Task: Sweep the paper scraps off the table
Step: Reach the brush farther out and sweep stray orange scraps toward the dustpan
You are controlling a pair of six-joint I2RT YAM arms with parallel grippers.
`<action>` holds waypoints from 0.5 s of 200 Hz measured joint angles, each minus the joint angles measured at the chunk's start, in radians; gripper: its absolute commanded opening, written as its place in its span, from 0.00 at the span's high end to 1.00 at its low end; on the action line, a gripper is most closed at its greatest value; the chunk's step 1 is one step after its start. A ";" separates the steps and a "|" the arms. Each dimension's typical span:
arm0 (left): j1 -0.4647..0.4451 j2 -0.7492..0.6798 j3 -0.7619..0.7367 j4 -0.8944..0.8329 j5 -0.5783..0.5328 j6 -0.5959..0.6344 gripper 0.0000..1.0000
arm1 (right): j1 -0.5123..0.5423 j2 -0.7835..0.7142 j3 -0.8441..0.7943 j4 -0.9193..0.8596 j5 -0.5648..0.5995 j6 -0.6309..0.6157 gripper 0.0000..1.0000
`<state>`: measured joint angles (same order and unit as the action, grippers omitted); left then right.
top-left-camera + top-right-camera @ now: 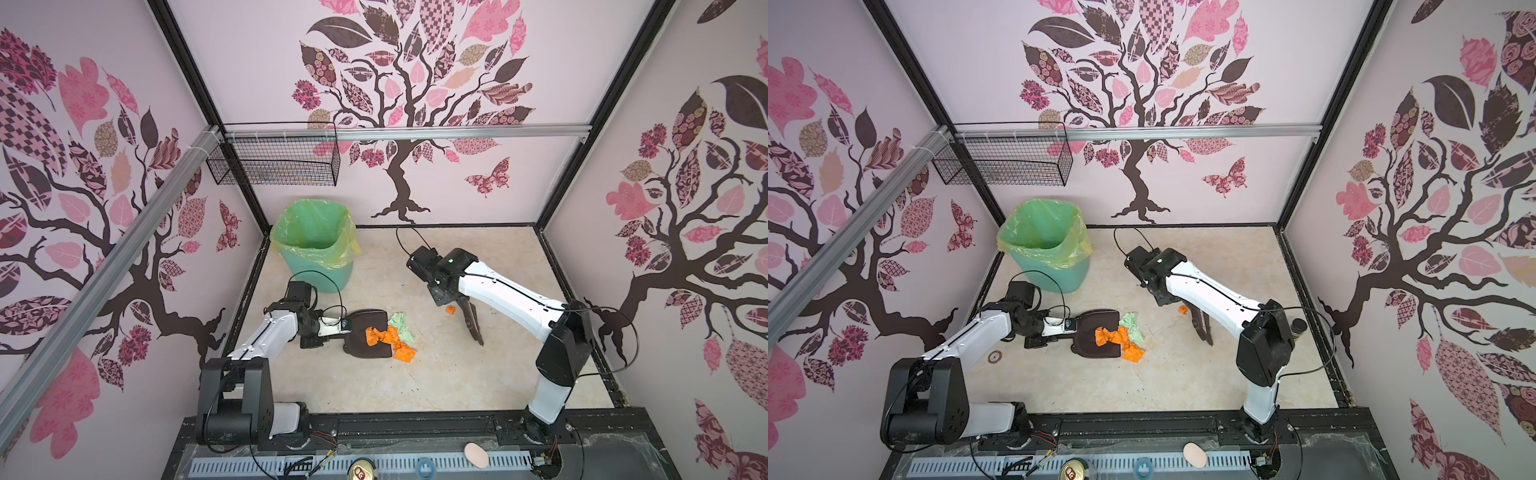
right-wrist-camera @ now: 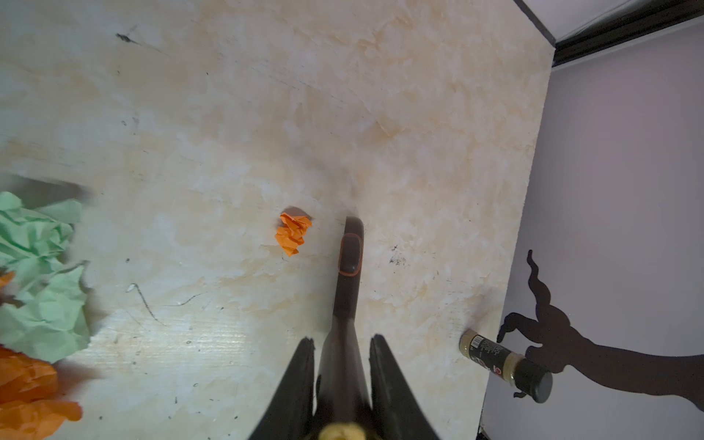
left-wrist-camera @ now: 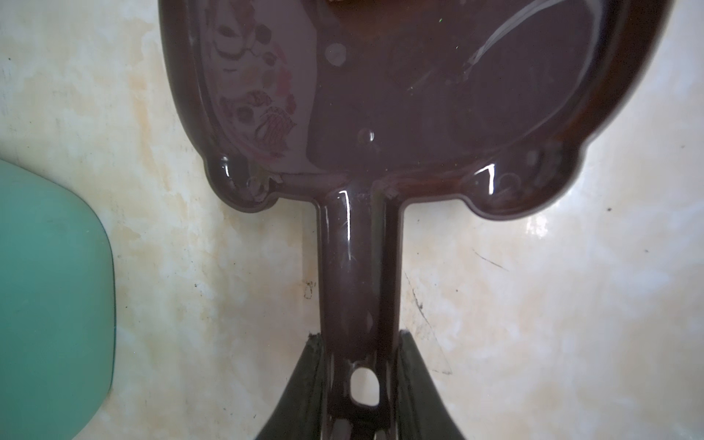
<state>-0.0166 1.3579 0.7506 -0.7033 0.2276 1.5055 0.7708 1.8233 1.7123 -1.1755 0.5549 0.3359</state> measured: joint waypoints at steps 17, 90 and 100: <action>0.000 -0.002 0.000 -0.003 0.002 0.002 0.99 | 0.008 0.029 0.053 0.007 -0.017 0.013 1.00; -0.004 -0.005 -0.005 -0.002 0.006 0.001 0.99 | 0.198 0.114 0.259 0.034 -0.135 0.072 1.00; -0.004 -0.005 -0.005 -0.002 0.006 0.001 0.99 | 0.225 0.140 0.311 0.029 -0.150 0.081 1.00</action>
<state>-0.0204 1.3529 0.7456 -0.7052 0.2337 1.5063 0.9962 1.9629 2.0228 -1.1461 0.4049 0.4168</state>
